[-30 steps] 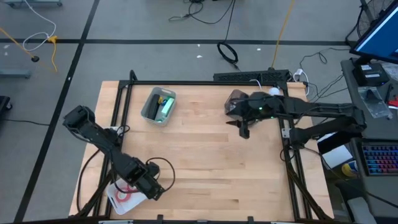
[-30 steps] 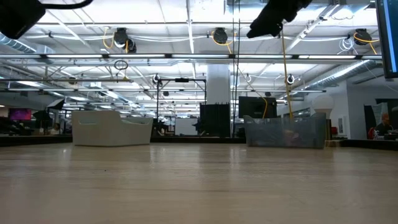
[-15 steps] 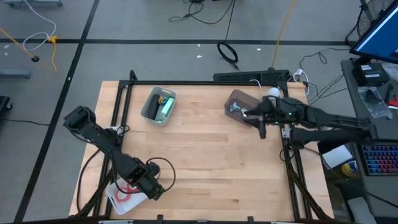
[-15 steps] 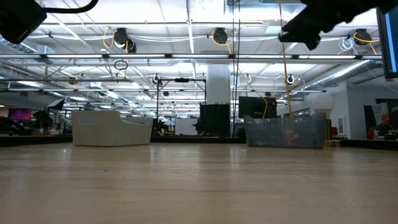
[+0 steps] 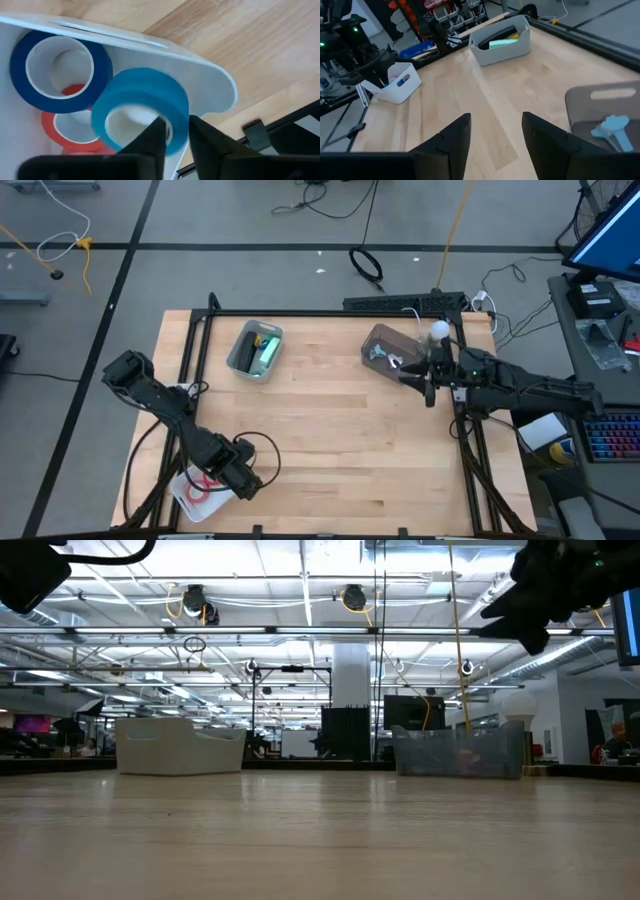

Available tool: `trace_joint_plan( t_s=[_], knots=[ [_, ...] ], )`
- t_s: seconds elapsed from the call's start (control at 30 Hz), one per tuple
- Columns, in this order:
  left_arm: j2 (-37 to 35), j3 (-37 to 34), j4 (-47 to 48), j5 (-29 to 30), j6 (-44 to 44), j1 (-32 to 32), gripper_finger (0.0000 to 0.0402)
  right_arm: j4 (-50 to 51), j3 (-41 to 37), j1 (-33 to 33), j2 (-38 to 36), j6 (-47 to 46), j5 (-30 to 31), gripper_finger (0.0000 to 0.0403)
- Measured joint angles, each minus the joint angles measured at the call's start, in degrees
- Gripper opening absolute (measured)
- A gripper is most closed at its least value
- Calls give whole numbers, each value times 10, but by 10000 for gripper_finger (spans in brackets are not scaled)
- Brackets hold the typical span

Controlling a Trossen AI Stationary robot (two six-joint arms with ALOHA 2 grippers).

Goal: Pick and place Stapler, Stapler remover, tape
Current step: Put the blue tape into the white bin, then return to Home Position

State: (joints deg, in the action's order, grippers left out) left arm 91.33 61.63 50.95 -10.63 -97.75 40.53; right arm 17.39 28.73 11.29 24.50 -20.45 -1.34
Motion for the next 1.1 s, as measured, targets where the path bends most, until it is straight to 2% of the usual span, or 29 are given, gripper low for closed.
trace_joint_plan(
  t_s=[0.27, 0.47, 0.53, 0.63, 0.77, 0.97, 1.1],
  knots=[
    [0, 0, -3, -24, -2, 0, 158, 0, -16, 0, -8, -14, 0, 172],
    [-9, 4, -12, -23, -34, 0, 174, -12, -16, 0, -8, -10, 0, 172],
    [-19, 16, -12, 13, -34, 0, 171, -1, -16, 0, -8, -7, 6, 170],
    [-43, 42, -13, 98, -20, 0, 164, 36, -17, 0, -8, -14, 32, 170],
    [-84, 74, -13, 182, 17, -3, 155, 47, -17, 0, -8, -10, 26, 169],
    [-155, 85, -12, 327, 121, -3, 154, 17, -17, 0, -24, 33, 12, 169],
    [-197, 85, -10, 405, 229, -3, 154, 17, -17, 0, -40, 36, 8, 171]
  ],
)
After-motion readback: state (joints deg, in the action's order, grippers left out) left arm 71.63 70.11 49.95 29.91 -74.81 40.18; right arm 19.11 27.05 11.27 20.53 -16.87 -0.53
